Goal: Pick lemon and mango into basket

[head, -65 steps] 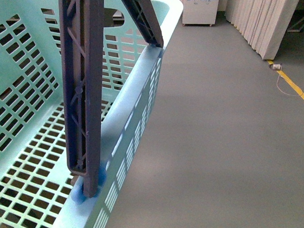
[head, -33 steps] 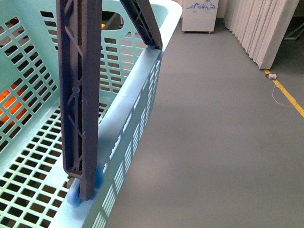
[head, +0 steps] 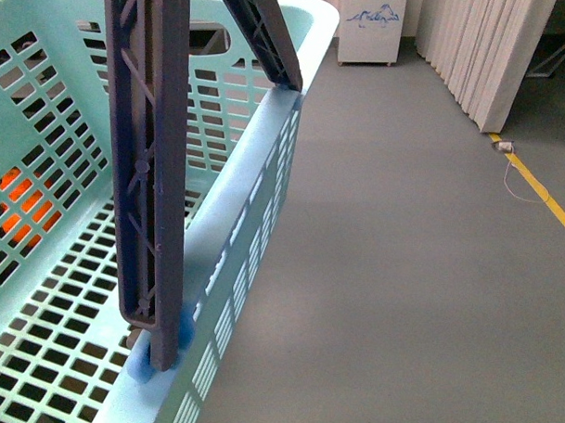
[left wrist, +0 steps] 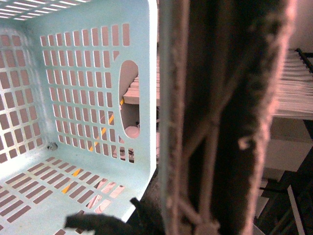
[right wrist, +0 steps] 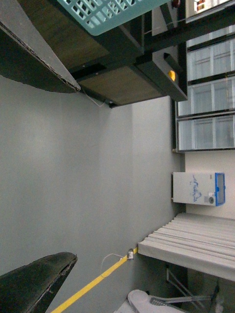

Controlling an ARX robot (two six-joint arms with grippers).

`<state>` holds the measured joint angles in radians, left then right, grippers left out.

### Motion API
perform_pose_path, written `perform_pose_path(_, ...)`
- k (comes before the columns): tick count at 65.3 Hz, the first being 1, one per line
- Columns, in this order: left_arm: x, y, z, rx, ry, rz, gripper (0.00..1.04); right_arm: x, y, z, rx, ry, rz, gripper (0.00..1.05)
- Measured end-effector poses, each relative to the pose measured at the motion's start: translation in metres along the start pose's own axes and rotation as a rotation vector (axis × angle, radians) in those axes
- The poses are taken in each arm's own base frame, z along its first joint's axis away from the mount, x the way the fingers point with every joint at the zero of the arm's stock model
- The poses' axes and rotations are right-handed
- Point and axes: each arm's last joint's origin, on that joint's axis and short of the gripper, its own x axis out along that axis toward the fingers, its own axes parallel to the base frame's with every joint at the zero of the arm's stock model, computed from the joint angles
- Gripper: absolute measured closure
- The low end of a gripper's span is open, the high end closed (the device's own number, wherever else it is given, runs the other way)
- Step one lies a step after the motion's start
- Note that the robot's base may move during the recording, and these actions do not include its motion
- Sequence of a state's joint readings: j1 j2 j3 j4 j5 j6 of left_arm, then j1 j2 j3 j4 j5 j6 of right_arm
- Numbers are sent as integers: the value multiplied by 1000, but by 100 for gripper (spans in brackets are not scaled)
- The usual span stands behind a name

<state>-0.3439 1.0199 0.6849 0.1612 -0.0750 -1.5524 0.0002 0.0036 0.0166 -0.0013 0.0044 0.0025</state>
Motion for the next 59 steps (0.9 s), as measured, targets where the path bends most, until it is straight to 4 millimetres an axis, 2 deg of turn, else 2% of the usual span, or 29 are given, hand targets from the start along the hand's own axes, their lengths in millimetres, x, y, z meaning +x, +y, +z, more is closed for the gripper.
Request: perform_pose_path(59,0,0,2,10,-23,1,99,0,0,0,0,0,3,9)
